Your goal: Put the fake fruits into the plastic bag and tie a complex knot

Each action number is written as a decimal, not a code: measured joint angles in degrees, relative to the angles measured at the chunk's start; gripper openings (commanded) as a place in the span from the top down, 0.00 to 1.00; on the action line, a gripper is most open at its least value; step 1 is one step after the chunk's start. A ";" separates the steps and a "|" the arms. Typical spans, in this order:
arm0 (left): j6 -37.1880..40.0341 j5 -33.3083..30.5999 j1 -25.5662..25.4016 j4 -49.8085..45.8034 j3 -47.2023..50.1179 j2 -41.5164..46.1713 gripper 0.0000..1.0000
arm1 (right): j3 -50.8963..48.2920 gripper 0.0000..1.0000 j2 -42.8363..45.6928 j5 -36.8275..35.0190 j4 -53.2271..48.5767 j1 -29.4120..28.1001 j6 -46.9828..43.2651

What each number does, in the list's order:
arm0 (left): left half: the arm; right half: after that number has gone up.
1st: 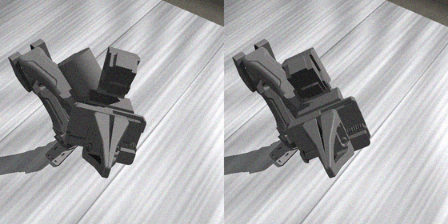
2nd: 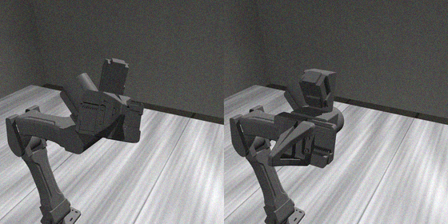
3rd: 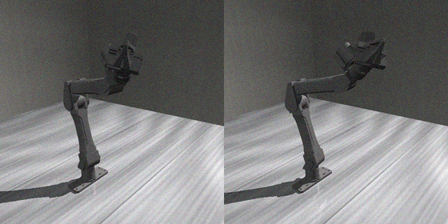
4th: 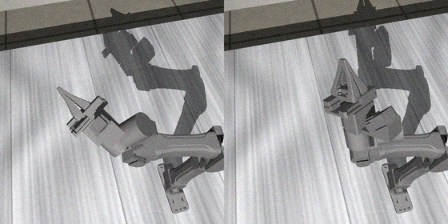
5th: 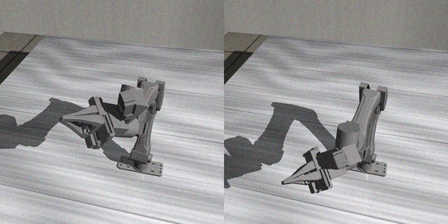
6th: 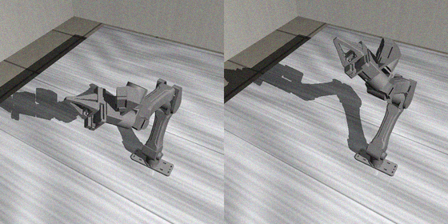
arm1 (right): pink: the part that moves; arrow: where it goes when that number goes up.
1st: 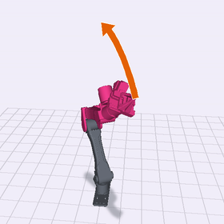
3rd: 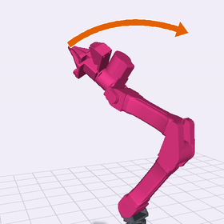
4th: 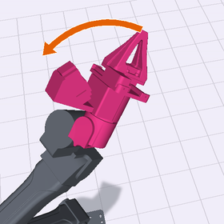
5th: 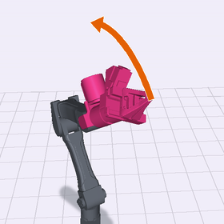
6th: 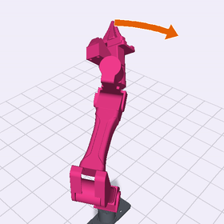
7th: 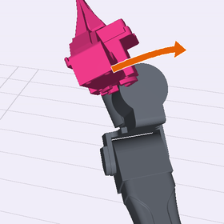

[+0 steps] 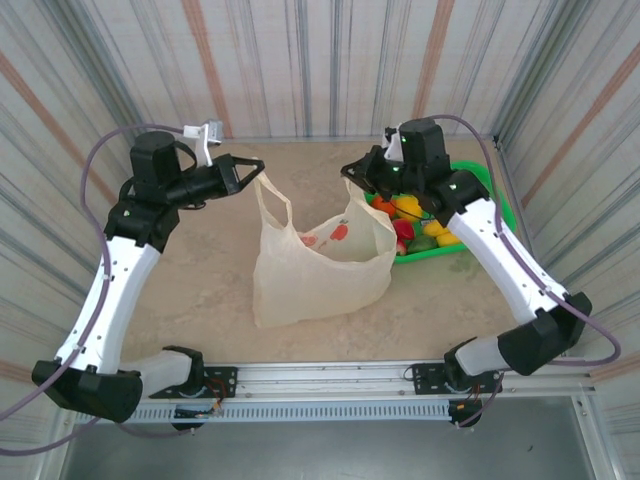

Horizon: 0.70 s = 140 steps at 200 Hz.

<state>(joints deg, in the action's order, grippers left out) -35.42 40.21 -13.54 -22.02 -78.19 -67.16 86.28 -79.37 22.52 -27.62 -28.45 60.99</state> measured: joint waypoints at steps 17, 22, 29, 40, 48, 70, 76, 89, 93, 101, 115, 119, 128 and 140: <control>-3.85 1.70 -0.02 3.69 1.36 0.00 0.88 | -0.83 1.00 2.16 -0.44 1.49 -0.20 1.49; -5.18 2.23 0.00 5.09 1.95 0.00 0.87 | -1.11 1.00 2.60 -0.57 2.03 -0.28 1.86; -7.10 2.84 -0.02 7.10 2.89 0.00 0.83 | -1.46 1.00 3.04 -0.85 2.67 -0.48 2.36; -10.01 3.78 -0.09 10.25 4.55 -0.02 0.79 | -2.01 1.00 3.50 -1.53 3.52 -0.90 3.15; -11.85 4.17 -0.24 12.20 5.68 -0.07 0.76 | -2.21 1.00 3.56 -1.81 3.87 -1.20 3.45; -15.43 4.37 -1.57 15.65 7.37 -0.48 0.65 | -2.84 1.00 3.56 -2.45 5.25 -1.60 4.90; -15.96 4.39 -2.05 16.33 7.65 -0.52 0.62 | -2.95 1.00 3.56 -2.78 5.49 -1.68 5.18; -17.11 4.39 -3.04 17.55 8.02 -0.55 0.59 | -3.08 1.00 3.56 -3.32 5.77 -1.86 5.97; -17.31 4.39 -3.30 17.90 8.11 -0.55 0.57 | -3.10 1.00 3.56 -3.45 5.81 -1.86 6.10; -17.57 4.39 -3.80 18.32 8.17 -0.52 0.55 | -3.19 1.00 3.56 -3.74 6.01 -1.86 6.16; -17.77 4.33 -4.37 18.60 8.22 -0.50 0.56 | -3.32 1.00 3.56 -4.31 6.27 -1.86 6.34; -17.75 4.22 -4.52 18.58 8.22 -0.48 0.58 | -3.32 1.00 3.56 -4.48 6.27 -1.86 6.36; -17.22 3.85 -4.61 18.14 8.20 -0.39 0.64 | -3.41 1.00 3.56 -4.74 6.49 -1.86 6.36; -16.17 3.06 -4.74 17.20 8.17 -0.20 0.77 | -3.58 1.00 3.56 -4.87 6.75 -1.86 6.36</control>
<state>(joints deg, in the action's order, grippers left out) -51.59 43.27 -18.28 -4.82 -70.02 -67.35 82.70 -75.81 17.65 -20.86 -30.30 67.35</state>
